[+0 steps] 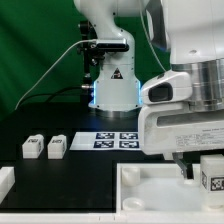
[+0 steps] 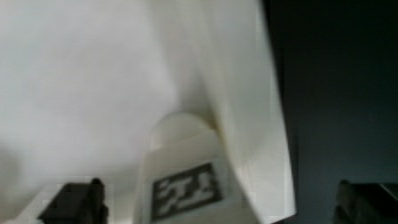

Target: Assemble one leg

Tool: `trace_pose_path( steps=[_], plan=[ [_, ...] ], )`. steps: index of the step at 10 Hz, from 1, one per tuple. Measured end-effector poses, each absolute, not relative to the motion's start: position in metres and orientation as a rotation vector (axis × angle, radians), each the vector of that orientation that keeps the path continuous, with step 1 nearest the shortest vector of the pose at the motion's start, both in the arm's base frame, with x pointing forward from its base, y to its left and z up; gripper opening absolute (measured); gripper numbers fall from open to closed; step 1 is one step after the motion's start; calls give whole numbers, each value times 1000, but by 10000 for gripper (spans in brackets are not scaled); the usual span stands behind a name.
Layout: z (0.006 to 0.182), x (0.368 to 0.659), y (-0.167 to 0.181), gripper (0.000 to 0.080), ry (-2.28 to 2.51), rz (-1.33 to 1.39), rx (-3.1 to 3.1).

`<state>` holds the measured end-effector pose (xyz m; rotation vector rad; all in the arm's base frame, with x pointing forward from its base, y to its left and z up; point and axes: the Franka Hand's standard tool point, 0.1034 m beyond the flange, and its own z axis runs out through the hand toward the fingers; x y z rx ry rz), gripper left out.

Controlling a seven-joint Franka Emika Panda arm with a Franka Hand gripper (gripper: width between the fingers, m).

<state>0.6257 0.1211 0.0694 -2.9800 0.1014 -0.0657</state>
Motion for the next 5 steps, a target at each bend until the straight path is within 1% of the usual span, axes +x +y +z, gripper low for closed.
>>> trace_pose_path(
  steps=[1,2,3,4,5],
  plan=[
    [69,625,122,649,182,-58,-2969],
    [69,625,123,559,198,-57,-2968],
    [69,625,123,559,215,-56,-2966],
    [69,625,121,359,351,-42,-2952],
    [68,625,119,300,511,-28,-2927]
  ],
)
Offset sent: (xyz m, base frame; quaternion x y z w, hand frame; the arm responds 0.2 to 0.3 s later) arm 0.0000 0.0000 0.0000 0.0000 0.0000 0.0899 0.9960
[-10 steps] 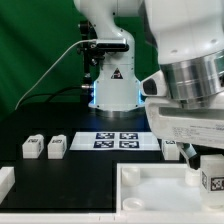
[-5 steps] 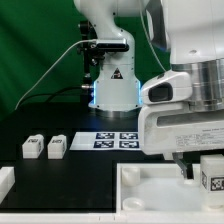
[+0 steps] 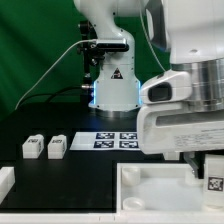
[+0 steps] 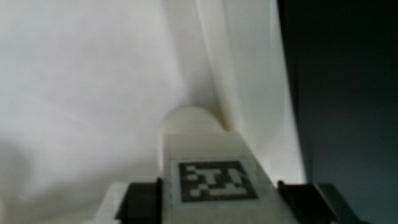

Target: Assemble one leg

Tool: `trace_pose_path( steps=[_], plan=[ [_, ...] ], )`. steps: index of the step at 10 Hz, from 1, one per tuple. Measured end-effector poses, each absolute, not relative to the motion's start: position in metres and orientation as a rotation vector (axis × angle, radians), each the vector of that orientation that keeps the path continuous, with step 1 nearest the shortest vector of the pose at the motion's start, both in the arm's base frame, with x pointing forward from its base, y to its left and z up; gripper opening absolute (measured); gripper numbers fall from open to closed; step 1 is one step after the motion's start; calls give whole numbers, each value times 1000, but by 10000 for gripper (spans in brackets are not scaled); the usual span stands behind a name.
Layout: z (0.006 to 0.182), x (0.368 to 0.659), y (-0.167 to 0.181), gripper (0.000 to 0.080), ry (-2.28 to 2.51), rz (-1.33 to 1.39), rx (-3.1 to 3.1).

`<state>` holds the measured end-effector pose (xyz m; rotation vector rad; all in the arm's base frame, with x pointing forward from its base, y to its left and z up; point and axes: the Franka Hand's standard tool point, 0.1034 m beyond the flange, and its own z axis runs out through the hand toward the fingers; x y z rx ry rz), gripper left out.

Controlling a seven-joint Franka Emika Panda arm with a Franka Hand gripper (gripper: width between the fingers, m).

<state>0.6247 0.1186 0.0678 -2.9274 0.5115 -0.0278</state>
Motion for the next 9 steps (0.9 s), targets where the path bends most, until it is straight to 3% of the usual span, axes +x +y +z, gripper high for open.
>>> trace_pose_path(
  steps=[6,9],
  plan=[
    [66,629,120,298,1815,145,-2241],
    [66,629,121,298,1888,173,-2175]
  ],
)
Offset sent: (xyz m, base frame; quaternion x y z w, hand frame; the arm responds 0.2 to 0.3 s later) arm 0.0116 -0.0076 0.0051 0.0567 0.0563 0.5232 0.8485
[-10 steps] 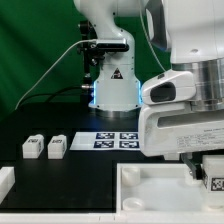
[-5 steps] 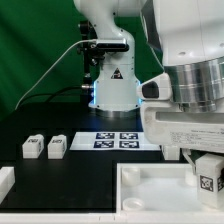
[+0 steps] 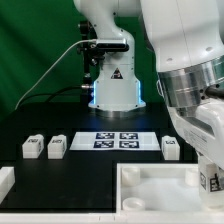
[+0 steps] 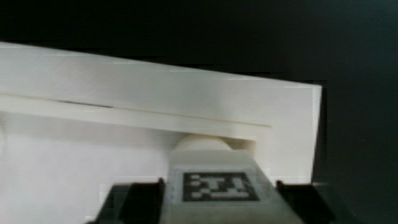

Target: Assemble one leg

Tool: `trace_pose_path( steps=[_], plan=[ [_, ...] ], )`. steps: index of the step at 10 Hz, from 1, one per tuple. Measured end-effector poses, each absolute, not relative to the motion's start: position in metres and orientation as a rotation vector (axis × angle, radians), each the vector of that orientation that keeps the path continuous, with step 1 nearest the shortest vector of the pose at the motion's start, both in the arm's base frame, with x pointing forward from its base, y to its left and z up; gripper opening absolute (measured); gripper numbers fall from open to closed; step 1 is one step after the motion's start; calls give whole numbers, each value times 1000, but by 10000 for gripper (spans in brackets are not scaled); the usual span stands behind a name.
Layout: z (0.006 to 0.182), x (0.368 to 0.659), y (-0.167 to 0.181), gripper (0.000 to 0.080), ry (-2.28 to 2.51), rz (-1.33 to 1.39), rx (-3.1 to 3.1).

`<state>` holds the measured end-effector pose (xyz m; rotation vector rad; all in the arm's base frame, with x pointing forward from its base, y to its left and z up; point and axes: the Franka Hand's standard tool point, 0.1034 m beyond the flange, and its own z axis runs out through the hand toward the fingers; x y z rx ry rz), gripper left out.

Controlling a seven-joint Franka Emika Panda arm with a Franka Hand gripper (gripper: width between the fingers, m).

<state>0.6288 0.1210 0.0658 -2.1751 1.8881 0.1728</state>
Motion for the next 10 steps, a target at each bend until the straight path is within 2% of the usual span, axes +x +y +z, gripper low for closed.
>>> trace_pose_path(
  steps=[1,2,3,4,5,6,9,10],
  plan=[
    [66,629,121,298,1877,171,-2184],
    [66,629,121,455,1827,163,-2224],
    [66,629,121,578,1824,162,-2226],
    [69,628,121,578,1611,123,-2381],
    [73,626,122,635,1342,94,-2554],
    [72,623,128,645,1162,83,-2653],
    [70,623,126,648,797,36,-2783],
    [71,621,125,648,473,28,-2922]
  ],
)
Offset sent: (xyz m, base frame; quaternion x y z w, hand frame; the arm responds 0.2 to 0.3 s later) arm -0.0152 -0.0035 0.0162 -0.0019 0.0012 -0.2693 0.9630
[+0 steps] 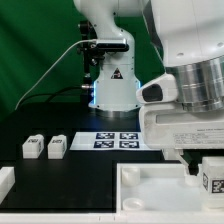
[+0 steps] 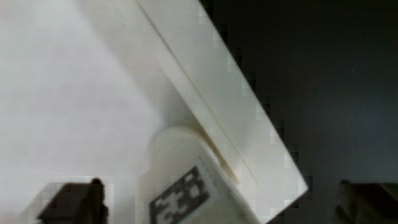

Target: Assemble one leg

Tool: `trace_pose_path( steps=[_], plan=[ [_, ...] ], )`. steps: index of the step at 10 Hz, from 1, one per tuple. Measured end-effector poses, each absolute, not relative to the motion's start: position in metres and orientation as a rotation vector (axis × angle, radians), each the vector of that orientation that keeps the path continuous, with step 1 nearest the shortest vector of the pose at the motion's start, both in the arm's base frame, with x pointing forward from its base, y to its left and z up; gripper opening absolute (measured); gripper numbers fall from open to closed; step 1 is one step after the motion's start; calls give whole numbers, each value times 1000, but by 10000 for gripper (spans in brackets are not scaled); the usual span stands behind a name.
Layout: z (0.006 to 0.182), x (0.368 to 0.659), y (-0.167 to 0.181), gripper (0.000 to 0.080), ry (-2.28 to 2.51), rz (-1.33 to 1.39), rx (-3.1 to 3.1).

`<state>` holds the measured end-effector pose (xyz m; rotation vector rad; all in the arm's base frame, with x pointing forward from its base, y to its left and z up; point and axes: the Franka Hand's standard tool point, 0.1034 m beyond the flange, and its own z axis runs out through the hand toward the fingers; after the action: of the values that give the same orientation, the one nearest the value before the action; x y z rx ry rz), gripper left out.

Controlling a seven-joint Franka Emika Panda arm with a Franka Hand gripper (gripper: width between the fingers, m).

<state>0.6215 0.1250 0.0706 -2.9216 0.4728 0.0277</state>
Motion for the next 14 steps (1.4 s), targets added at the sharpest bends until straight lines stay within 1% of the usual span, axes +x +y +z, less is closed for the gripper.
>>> trace_pose_path(
  steps=[1,2,3,4,5,6,7,9,11,13,14],
  plan=[
    [73,629,117,648,182,-5,-2978],
    [73,635,103,648,47,-27,-2985],
    [72,636,96,648,29,-32,-2985],
    [72,636,98,550,43,-30,-2984],
    [72,636,100,415,97,-24,-2982],
    [72,636,100,415,223,-14,-2972],
    [72,636,101,292,397,0,-2951],
    [72,636,103,293,687,25,-2891],
    [73,638,109,293,1224,75,-2714],
    [71,637,108,293,1821,125,-2353],
    [70,634,109,295,2023,165,-2125]
  ],
)
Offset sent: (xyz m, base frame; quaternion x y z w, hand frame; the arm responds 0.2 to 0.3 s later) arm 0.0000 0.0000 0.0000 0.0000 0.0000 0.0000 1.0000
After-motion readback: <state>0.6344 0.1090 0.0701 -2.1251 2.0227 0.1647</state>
